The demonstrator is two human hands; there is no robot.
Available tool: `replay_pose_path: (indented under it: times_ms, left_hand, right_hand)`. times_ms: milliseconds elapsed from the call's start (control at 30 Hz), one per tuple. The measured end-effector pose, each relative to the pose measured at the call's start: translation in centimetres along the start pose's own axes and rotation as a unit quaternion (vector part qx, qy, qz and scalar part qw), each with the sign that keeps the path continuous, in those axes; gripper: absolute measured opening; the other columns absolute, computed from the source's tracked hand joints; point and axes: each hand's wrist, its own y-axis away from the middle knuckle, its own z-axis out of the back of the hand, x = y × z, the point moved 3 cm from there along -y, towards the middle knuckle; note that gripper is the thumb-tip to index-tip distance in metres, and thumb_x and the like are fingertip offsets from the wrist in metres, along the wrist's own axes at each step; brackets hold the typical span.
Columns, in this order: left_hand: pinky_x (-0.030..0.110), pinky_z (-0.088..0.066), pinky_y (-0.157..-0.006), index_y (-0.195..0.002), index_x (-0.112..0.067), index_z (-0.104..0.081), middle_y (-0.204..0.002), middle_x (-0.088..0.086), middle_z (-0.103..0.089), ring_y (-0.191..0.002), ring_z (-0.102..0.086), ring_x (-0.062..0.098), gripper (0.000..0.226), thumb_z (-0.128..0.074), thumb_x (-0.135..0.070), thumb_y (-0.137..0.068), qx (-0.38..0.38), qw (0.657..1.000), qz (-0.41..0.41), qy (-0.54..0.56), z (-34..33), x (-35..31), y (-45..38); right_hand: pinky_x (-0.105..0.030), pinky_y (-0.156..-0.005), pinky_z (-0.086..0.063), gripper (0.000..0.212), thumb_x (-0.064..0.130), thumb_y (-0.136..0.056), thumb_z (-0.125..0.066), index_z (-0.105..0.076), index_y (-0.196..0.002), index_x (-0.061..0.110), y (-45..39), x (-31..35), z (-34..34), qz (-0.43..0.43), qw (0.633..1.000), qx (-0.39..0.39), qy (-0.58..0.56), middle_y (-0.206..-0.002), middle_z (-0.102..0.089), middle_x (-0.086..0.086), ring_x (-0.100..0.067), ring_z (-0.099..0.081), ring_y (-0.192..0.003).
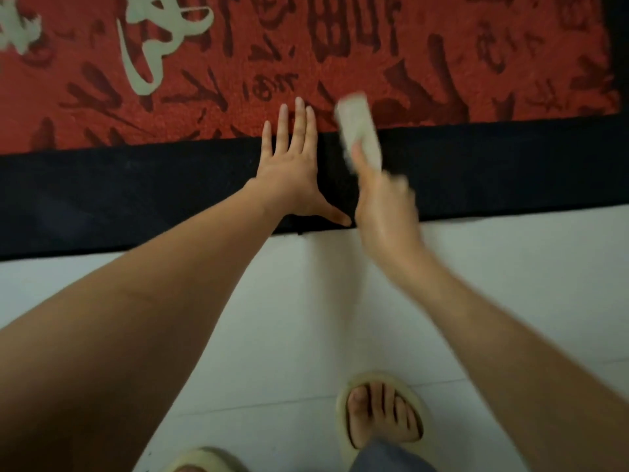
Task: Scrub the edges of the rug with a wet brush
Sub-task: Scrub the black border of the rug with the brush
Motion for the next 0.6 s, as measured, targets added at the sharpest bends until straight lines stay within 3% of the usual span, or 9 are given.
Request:
replay_pose_path:
  times_ms: [67,233,367,500,600]
  left_hand:
    - [0.047,0.019,-0.116,-0.147,-0.005,0.031,-0.154,0.012,0.038,-0.141,0.035,0.031,0.163,-0.069,-0.087,-0.046,0.001,1.0,0.007,-0.012,-0.3,0.4,-0.2]
    - [0.048,0.018,-0.117,-0.147,-0.005,0.03,-0.155,0.013,0.037,-0.142,0.034,0.031,0.163,-0.068,-0.087,-0.047,0.001,1.0,0.01,-0.006,-0.1,0.1,-0.3]
    - [0.048,0.017,-0.118,-0.146,-0.003,0.03,-0.155,0.015,0.036,-0.143,0.033,0.031,0.162,-0.068,-0.086,-0.048,-0.01,1.0,0.009,-0.019,-0.6,0.5,-0.3]
    - [0.045,0.017,-0.118,-0.147,-0.001,0.029,-0.154,0.017,0.036,-0.143,0.033,0.03,0.163,-0.063,-0.091,-0.046,-0.026,1.0,0.013,0.003,-0.4,0.6,0.1]
    - [0.045,0.016,-0.119,-0.147,0.0,0.028,-0.154,0.018,0.035,-0.142,0.033,0.032,0.163,-0.061,-0.091,-0.046,-0.036,0.999,0.026,-0.003,-0.7,0.8,0.2]
  right_hand:
    - [-0.04,-0.073,-0.042,0.07,0.004,-0.098,-0.035,-0.013,-0.151,0.044,3.0,-0.3,-1.0,0.027,0.998,0.057,0.011,-0.098,-0.063,-0.021,-0.04,-0.059,-0.091]
    - [-0.039,-0.077,-0.043,0.064,0.006,-0.099,-0.034,-0.021,-0.151,0.041,-1.5,0.6,0.3,-0.01,1.0,0.005,-0.007,-0.104,-0.061,-0.021,-0.04,-0.057,-0.096]
    - [-0.039,-0.074,-0.041,0.071,0.004,-0.098,-0.034,-0.01,-0.151,0.045,3.6,0.3,-1.3,0.052,0.997,0.065,0.0,-0.104,-0.063,-0.022,-0.039,-0.056,-0.09]
    - [-0.04,-0.078,-0.045,0.062,0.01,-0.1,-0.037,-0.022,-0.15,0.043,-3.5,0.1,0.6,0.021,1.0,-0.002,0.006,-0.107,-0.062,-0.023,-0.042,-0.057,-0.097]
    - [-0.038,-0.073,-0.043,0.065,0.006,-0.098,-0.039,-0.022,-0.15,0.041,1.2,0.4,-1.5,0.022,0.999,-0.002,-0.044,-0.097,-0.065,-0.02,-0.038,-0.059,-0.087]
